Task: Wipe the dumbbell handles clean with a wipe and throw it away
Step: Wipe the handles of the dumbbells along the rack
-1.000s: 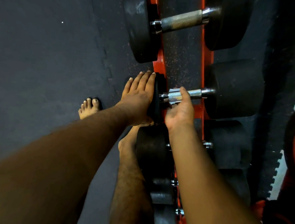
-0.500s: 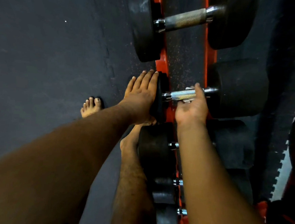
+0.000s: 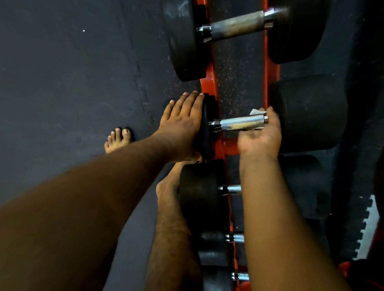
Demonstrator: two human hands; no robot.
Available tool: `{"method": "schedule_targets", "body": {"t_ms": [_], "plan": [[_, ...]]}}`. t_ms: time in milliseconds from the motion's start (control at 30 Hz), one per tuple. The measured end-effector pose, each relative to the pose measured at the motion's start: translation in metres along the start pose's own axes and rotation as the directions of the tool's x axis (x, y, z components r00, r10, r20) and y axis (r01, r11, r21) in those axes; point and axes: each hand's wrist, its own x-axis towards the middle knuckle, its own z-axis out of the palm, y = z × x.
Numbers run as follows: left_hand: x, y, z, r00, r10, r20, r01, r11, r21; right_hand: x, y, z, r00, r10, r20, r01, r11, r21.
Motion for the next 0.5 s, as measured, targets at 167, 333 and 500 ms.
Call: {"method": "schedule_targets", "body": {"t_ms": [167,333,500], "plan": [[0.000,-0.002,-0.001,1.000,-0.005,0.000,0.005,1.000,0.001,-0.006,-0.006,-0.002,1.000,-0.013,-0.007,0.014,0.987,0.158],[0.001,0.000,0.000,1.000,-0.001,0.001,0.001,1.000,-0.004,-0.007,-0.015,0.004,1.000,0.029,0.006,-0.029,0.995,0.099],[-0.001,-0.001,0.000,1.000,-0.003,0.002,0.003,1.000,-0.010,-0.005,-0.009,-0.009,0.997,0.046,0.066,-0.051,0.997,0.066]]}}
